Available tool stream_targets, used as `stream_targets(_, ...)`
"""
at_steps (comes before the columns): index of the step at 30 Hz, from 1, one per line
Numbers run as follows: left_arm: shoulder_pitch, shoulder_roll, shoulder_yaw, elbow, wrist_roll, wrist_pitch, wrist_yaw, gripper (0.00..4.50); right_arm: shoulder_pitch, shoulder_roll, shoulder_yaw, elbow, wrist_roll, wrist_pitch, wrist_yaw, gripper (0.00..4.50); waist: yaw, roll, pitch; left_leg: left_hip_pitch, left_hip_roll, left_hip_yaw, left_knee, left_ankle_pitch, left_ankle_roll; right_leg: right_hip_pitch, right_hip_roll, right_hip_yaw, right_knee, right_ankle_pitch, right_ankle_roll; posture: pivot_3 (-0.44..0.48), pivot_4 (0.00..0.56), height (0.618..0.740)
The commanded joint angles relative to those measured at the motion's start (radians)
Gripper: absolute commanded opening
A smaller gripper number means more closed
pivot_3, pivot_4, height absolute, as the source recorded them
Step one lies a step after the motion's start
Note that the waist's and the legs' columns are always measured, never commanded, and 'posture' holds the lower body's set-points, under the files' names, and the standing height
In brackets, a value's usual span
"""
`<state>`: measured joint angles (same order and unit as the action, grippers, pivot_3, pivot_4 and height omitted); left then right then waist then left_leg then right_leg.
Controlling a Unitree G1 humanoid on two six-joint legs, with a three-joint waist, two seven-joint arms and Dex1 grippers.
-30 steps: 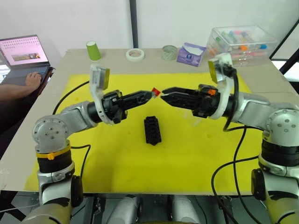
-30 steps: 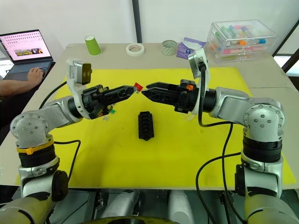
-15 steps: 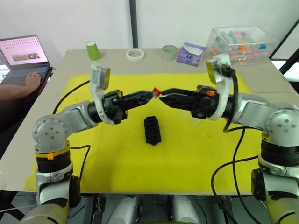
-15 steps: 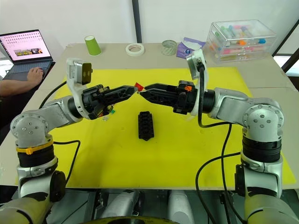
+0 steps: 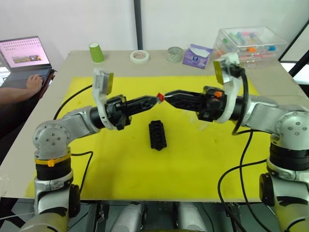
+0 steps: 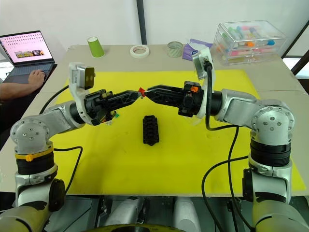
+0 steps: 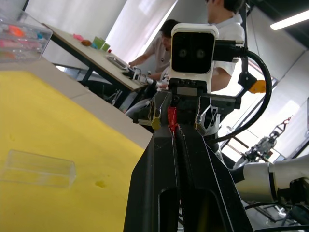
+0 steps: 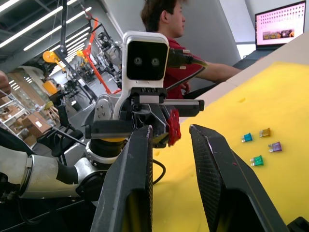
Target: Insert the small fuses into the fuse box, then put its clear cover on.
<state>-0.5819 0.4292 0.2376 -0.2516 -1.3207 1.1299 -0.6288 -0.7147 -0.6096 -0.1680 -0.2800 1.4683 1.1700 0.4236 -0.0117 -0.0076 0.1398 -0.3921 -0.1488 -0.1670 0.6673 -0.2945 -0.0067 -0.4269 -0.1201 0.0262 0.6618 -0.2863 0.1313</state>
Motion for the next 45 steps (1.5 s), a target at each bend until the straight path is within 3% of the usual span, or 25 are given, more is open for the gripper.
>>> stream_targets(1,-0.002,0.009,-0.003,-0.028,-0.023,-0.024,-0.011,0.00,-0.026,0.001,-0.005,-0.014,0.027,-0.017,-0.009,1.25,0.000,0.000,0.000,0.000,0.000,0.000,0.000,0.000,0.000,0.000,0.000,0.000,0.000,0.000,0.000,0.000,0.150,0.740)
stream_targets(17,-0.022,0.011,-0.019,0.013,-0.005,-0.055,-0.032,0.00,-0.020,0.002,0.017,-0.009,-0.002,-0.022,0.004,1.25,0.000,0.000,0.000,0.000,0.000,0.000,0.000,0.000,0.000,0.000,0.000,0.000,0.000,0.000,0.000,0.000,0.150,0.740)
stream_targets(20,-0.018,0.018,-0.019,0.012,-0.010,-0.051,-0.038,0.00,-0.024,0.011,0.016,0.000,0.007,-0.031,-0.011,0.70,0.000,0.000,0.000,0.000,0.000,0.000,0.000,0.000,0.000,0.000,0.000,0.000,0.000,0.000,0.000,0.000,0.150,0.740)
stream_targets(22,-0.017,0.018,-0.021,0.012,-0.011,-0.051,-0.038,0.00,-0.028,0.012,0.015,0.006,0.010,-0.035,-0.015,0.07,0.000,0.000,0.000,0.000,0.000,0.000,0.000,0.000,0.000,0.000,0.000,0.000,0.000,0.000,0.000,0.000,0.150,0.740)
stream_targets(34,-0.013,0.040,-0.040,0.008,-0.003,-0.052,-0.064,0.00,-0.029,-0.003,0.015,0.010,0.028,-0.032,-0.005,0.03,0.000,0.000,0.000,0.000,0.000,0.000,0.000,0.000,0.000,0.000,0.000,0.000,-0.001,0.000,0.000,0.000,0.150,0.740)
stream_targets(37,-0.001,0.073,-0.048,-0.003,-0.016,-0.025,-0.087,0.69,-0.019,-0.014,0.015,-0.006,0.028,-0.029,0.002,0.00,0.000,0.000,0.000,0.000,0.000,0.000,-0.001,0.000,0.000,0.000,0.000,0.000,-0.001,0.000,0.000,0.000,0.150,0.740)
stream_targets(41,0.036,0.118,-0.044,-0.015,-0.015,-0.017,-0.115,2.08,-0.007,-0.025,0.010,-0.016,0.030,-0.028,0.003,0.00,-0.001,0.000,0.000,0.000,0.000,0.000,-0.001,0.000,0.000,0.000,0.000,0.000,-0.001,0.000,0.000,0.000,0.150,0.740)
stream_targets(45,0.131,0.230,-0.060,-0.094,0.073,-0.058,-0.237,3.40,-0.006,-0.053,0.014,-0.033,-0.001,-0.032,0.025,0.00,-0.004,0.001,0.001,0.000,0.000,0.000,-0.002,0.000,0.000,-0.001,0.000,0.001,-0.001,0.000,0.000,0.000,0.150,0.740)
